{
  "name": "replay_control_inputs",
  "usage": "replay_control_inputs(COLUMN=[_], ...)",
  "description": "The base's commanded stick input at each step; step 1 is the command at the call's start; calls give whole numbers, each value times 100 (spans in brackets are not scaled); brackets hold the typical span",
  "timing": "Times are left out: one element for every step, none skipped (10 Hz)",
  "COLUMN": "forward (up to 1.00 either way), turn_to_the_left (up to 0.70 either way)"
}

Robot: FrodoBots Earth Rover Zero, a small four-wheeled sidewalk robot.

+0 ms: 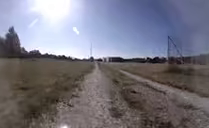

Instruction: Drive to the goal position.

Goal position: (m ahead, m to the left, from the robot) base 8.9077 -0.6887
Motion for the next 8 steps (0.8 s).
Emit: replay_control_inputs(forward=[50, 50, 50, 50, 50, 50, 50, 50], turn_to_the_left=[0, 0, 0, 0, 0, 0, 0, 0])
